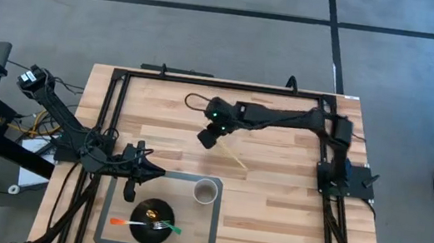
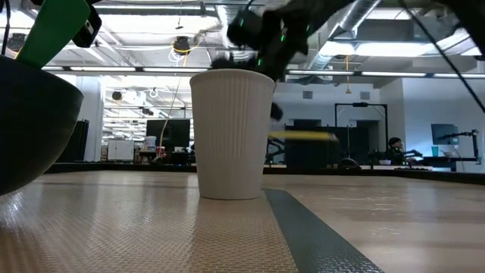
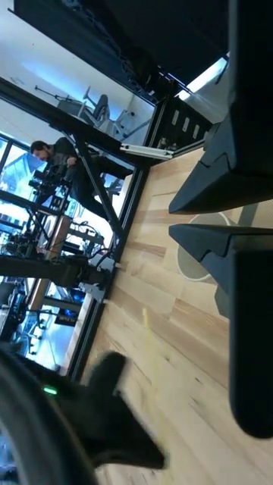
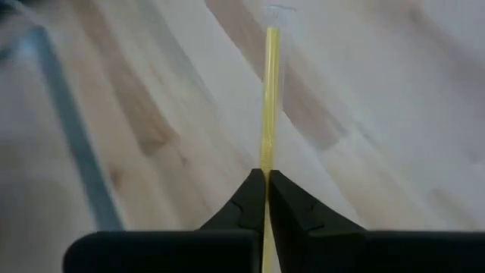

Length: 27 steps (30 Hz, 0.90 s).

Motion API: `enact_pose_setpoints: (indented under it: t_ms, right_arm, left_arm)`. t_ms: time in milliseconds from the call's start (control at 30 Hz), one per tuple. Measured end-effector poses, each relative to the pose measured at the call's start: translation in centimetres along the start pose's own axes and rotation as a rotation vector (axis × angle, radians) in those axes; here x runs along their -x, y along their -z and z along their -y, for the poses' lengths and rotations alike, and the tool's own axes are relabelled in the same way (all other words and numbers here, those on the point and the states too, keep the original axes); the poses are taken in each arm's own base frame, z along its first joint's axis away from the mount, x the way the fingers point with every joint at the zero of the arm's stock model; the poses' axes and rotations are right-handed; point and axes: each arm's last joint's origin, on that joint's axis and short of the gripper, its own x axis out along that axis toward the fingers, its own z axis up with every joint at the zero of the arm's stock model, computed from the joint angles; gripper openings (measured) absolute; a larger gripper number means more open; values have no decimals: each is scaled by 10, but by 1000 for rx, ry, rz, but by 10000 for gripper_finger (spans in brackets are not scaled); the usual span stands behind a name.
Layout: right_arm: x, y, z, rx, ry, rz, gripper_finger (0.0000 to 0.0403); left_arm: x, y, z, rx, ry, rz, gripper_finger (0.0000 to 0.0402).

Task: Pick & Place Utensil
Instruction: Put the yellow straw into the white cup on the transparent mat

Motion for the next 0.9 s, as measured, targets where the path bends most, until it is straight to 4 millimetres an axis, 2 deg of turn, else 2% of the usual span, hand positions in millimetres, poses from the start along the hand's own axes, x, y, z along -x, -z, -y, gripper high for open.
enact_pose_setpoints:
  t_ms: [100, 200, 300, 500, 600, 733, 800, 900]
  right_arm:
    - [33, -1, -23, 63, -36, 69, 2]
    - [77, 3, -55, 133, -101, 176, 3]
    - [113, 16, -90, 254, -159, 280, 3]
    - [167, 49, -164, 596, -282, 618, 3]
    - [176, 67, -190, 730, -371, 699, 5]
    - [174, 81, -213, 817, -502, 774, 5]
    - [162, 83, -220, 834, -539, 785, 5]
    - [135, 87, -226, 829, -543, 764, 6]
  left_arm:
    - [0, 0, 0, 0, 0, 0, 33]
    - [0, 0, 0, 0, 0, 0, 33]
    - [0, 0, 0, 0, 0, 0, 33]
    - [0, 0, 0, 0, 0, 0, 33]
    - [0, 0, 0, 0, 0, 0, 33]
    - [0, 0, 0, 30, 0, 0, 33]
    - [0, 0, 0, 34, 0, 0, 33]
    - [0, 0, 0, 34, 5, -2, 33]
